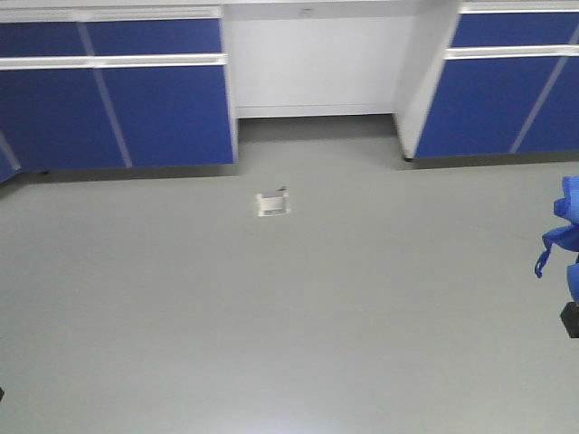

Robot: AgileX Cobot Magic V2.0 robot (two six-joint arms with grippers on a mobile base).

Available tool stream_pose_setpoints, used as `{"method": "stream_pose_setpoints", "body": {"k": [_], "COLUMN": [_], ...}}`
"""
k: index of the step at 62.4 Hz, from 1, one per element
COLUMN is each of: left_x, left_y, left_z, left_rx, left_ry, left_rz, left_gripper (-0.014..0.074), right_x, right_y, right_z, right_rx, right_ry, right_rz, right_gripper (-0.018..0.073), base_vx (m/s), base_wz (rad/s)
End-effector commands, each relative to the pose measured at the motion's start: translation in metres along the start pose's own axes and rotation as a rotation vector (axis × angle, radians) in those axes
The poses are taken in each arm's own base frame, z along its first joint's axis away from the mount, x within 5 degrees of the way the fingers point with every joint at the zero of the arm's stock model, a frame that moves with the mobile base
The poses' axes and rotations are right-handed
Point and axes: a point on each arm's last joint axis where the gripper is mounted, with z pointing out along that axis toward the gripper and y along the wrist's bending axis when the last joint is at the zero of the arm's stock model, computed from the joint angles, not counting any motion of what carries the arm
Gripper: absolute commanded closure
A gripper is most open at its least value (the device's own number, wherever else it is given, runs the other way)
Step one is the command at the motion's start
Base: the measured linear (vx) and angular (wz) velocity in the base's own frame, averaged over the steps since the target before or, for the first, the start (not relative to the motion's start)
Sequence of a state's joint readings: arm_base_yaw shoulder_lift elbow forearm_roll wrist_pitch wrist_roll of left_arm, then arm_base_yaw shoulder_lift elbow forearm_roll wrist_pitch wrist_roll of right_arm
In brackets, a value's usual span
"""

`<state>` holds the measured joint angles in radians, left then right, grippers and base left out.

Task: Wipe right workspace with blue cloth
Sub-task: 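Drive the base to the other black bench holding the cloth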

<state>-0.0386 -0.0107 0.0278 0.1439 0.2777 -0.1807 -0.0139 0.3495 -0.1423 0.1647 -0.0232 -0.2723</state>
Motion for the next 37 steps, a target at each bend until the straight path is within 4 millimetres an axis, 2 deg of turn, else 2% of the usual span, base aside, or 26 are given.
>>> {"method": "stream_pose_setpoints", "body": {"k": [1, 18, 37], "left_x": [0.0022, 0.0022, 0.0022], "left_y": [-0.0014, -0.0014, -0.0014], "left_z": [0.0015, 0.0015, 0.0015], "left_rx": [0.021, 0.021, 0.021], "left_ry": [-0.063, -0.063, -0.063], "left_rz": [-0.006, -0.006, -0.006], "left_gripper": [0.0602, 0.0602, 0.0602], "right_x": [-0.0173, -0.0173, -0.0173], "right_y": [-0.0036, -0.0036, -0.0036], "right_z": [0.0005, 0.0005, 0.0005], "right_rx": [0.030, 0.030, 0.030], "right_ry": [-0.106, -0.106, -0.106], "right_rz": [-0.007, -0.007, -0.007], "right_gripper": [0.0559, 0.0559, 0.0559], "base_vx": [0.20, 0.22, 0.29], "base_wz": [-0.64, -0.56, -0.25]}}
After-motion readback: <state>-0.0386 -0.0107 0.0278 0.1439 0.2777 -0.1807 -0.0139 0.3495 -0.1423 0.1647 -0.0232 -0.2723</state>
